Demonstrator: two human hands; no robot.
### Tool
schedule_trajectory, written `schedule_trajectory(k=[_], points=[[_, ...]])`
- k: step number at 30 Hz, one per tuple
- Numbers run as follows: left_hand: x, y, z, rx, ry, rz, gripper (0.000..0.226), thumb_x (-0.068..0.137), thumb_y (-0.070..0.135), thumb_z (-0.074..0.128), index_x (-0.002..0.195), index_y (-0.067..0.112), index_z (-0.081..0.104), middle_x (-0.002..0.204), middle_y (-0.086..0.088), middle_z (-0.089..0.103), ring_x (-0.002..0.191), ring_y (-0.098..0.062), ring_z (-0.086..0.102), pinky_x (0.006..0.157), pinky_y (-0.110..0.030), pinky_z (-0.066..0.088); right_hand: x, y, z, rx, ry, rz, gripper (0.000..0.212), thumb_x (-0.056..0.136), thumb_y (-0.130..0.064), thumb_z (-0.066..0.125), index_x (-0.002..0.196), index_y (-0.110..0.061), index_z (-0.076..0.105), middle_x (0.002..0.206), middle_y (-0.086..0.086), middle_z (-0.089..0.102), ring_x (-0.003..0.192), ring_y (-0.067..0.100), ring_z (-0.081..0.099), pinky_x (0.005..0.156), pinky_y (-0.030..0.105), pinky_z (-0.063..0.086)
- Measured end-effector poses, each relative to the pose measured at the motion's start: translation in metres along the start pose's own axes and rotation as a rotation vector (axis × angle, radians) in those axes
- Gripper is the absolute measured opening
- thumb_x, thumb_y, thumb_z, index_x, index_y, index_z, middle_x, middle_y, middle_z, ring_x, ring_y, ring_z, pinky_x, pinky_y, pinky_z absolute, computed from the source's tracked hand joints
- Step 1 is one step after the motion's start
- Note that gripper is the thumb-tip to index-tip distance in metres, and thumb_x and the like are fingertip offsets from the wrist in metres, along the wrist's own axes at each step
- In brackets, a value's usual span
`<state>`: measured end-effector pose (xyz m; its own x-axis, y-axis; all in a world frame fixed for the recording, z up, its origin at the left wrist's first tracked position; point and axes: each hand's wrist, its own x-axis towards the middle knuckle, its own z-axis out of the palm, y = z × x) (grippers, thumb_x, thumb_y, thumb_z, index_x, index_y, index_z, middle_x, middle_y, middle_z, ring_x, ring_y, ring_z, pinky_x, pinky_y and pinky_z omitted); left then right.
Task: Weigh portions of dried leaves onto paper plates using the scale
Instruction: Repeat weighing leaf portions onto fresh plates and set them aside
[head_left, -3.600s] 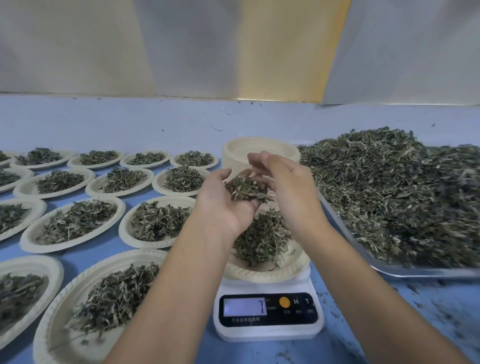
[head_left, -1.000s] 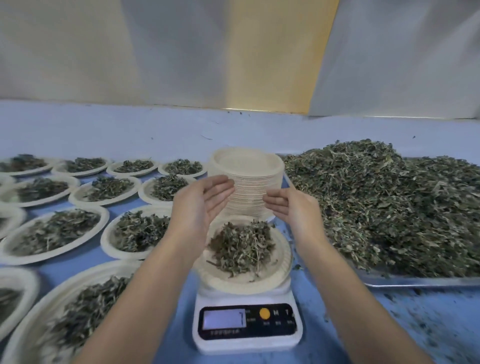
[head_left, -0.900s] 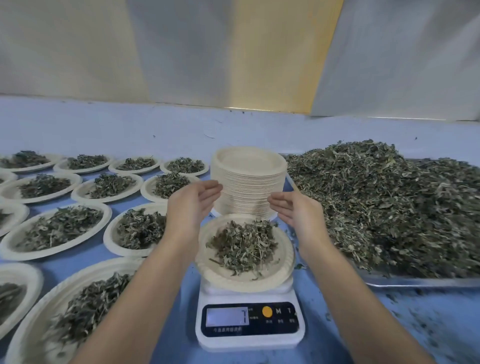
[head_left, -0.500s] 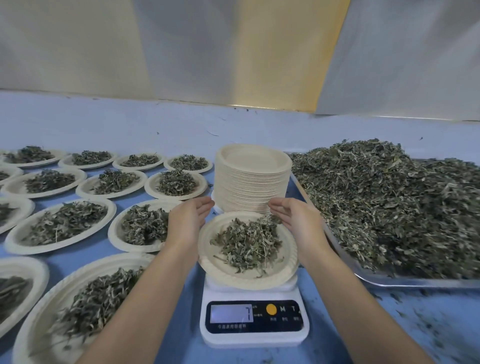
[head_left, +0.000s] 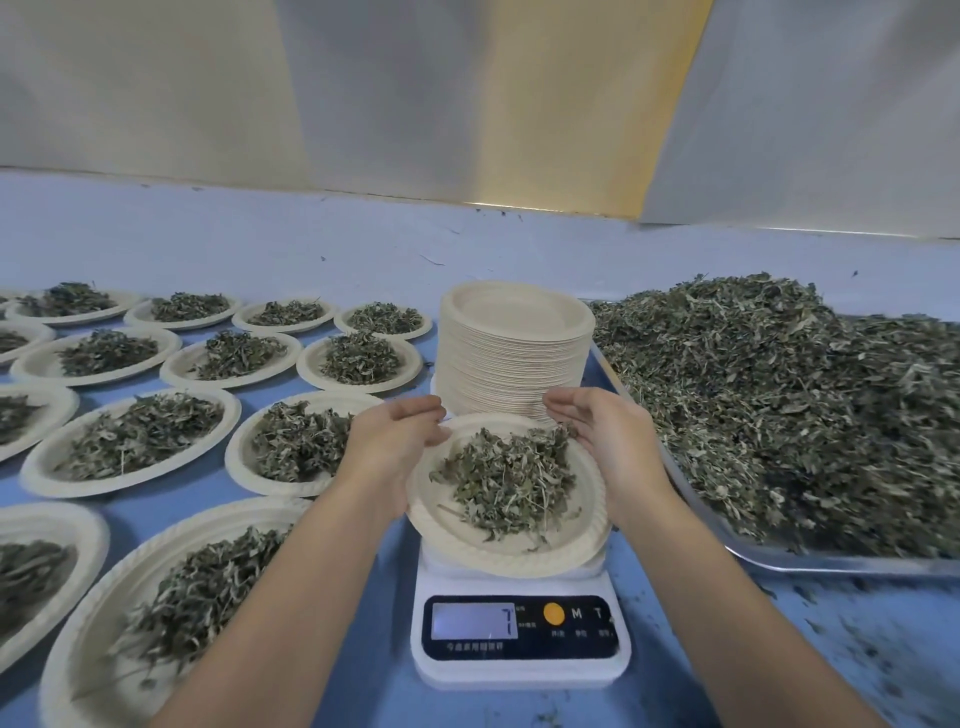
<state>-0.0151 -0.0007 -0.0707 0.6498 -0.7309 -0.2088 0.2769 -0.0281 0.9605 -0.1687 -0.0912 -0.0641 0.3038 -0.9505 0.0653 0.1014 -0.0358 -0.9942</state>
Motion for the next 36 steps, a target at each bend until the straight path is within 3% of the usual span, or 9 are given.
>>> schedule_trajectory(k=[7, 12, 16, 21, 25, 28, 30, 33, 36], points=[[0.007, 0.005, -0.008, -0.114, -0.044, -0.057, 0.032, 0.083, -0.020, 0.052, 0.106, 0.000, 0.063, 0.110, -0.013, 0.067, 0.105, -0.030, 0.063, 0.098, -0.045, 0.047, -0.006, 0.000, 0.008, -0.394, -0.019, -0.243, 0.031, 0.093, -0.017, 0.043, 0.089, -0.027, 0.071, 0.098, -0.013, 0.070, 0.099, 0.007, 0.062, 0.091, 0.030, 0.047], [0.006, 0.014, -0.020, -0.177, -0.054, -0.056, 0.036, 0.084, -0.019, 0.049, 0.114, -0.001, 0.059, 0.108, -0.012, 0.065, 0.095, -0.027, 0.064, 0.076, -0.036, 0.052, -0.011, -0.011, 0.022, -0.483, -0.120, -0.343, 0.030, 0.094, -0.017, 0.046, 0.082, -0.036, 0.067, 0.093, -0.020, 0.068, 0.095, -0.002, 0.059, 0.080, 0.014, 0.042], [0.008, 0.024, -0.036, -0.181, -0.038, -0.039, 0.030, 0.085, -0.018, 0.050, 0.104, 0.001, 0.062, 0.108, -0.010, 0.067, 0.097, -0.026, 0.065, 0.082, -0.040, 0.053, -0.010, -0.021, 0.036, -0.588, -0.200, -0.443, 0.027, 0.095, -0.017, 0.047, 0.085, -0.031, 0.068, 0.086, -0.025, 0.064, 0.086, -0.007, 0.056, 0.069, 0.000, 0.036], [0.015, 0.043, -0.059, -0.171, 0.014, 0.008, 0.031, 0.085, -0.018, 0.049, 0.105, 0.003, 0.061, 0.111, -0.009, 0.066, 0.103, -0.029, 0.064, 0.093, -0.045, 0.050, -0.006, -0.028, 0.066, -0.764, -0.347, -0.556, 0.025, 0.097, -0.020, 0.046, 0.100, -0.023, 0.070, 0.096, -0.009, 0.070, 0.091, 0.007, 0.059, 0.082, 0.022, 0.041], [0.028, 0.057, -0.079, -0.173, 0.087, 0.056, 0.030, 0.084, -0.018, 0.050, 0.103, 0.002, 0.062, 0.117, -0.010, 0.066, 0.103, -0.026, 0.064, 0.096, -0.043, 0.049, -0.001, -0.032, 0.094, -0.650, -0.423, -0.517, 0.025, 0.098, -0.020, 0.046, 0.097, -0.028, 0.069, 0.099, -0.011, 0.068, 0.097, 0.005, 0.058, 0.081, 0.008, 0.037], [0.040, 0.065, -0.095, -0.137, 0.153, 0.101, 0.029, 0.085, -0.016, 0.051, 0.102, 0.005, 0.062, 0.117, -0.007, 0.066, 0.094, -0.018, 0.067, 0.092, -0.036, 0.048, 0.005, -0.035, 0.113, -0.466, -0.393, -0.486, 0.026, 0.098, -0.016, 0.044, 0.102, -0.028, 0.066, 0.108, -0.009, 0.067, 0.107, 0.008, 0.058, 0.093, 0.022, 0.042], [0.050, 0.069, -0.104, -0.160, 0.210, 0.118, 0.028, 0.085, -0.017, 0.051, 0.098, 0.005, 0.062, 0.112, -0.008, 0.066, 0.103, -0.022, 0.064, 0.100, -0.041, 0.044, 0.012, -0.037, 0.123, -0.399, -0.312, -0.473, 0.026, 0.099, -0.015, 0.042, 0.107, -0.030, 0.062, 0.108, -0.017, 0.062, 0.108, 0.003, 0.054, 0.088, 0.013, 0.039], [0.066, 0.076, -0.113, -0.201, 0.330, 0.125, 0.027, 0.085, -0.015, 0.051, 0.089, 0.009, 0.064, 0.096, -0.006, 0.068, 0.104, -0.024, 0.062, 0.101, -0.049, 0.042, 0.026, -0.034, 0.136, -0.432, -0.153, -0.392, 0.030, 0.096, -0.014, 0.045, 0.122, -0.023, 0.056, 0.104, -0.018, 0.053, 0.105, 0.004, 0.049, 0.072, 0.009, 0.032], [0.083, 0.084, -0.125, -0.232, 0.456, 0.157, 0.027, 0.084, -0.014, 0.054, 0.092, 0.009, 0.065, 0.097, -0.008, 0.068, 0.099, -0.024, 0.064, 0.097, -0.041, 0.049, 0.037, -0.025, 0.152, -0.628, -0.143, -0.247, 0.035, 0.092, -0.018, 0.051, 0.126, -0.013, 0.055, 0.110, -0.002, 0.057, 0.106, 0.017, 0.052, 0.077, 0.019, 0.031]])
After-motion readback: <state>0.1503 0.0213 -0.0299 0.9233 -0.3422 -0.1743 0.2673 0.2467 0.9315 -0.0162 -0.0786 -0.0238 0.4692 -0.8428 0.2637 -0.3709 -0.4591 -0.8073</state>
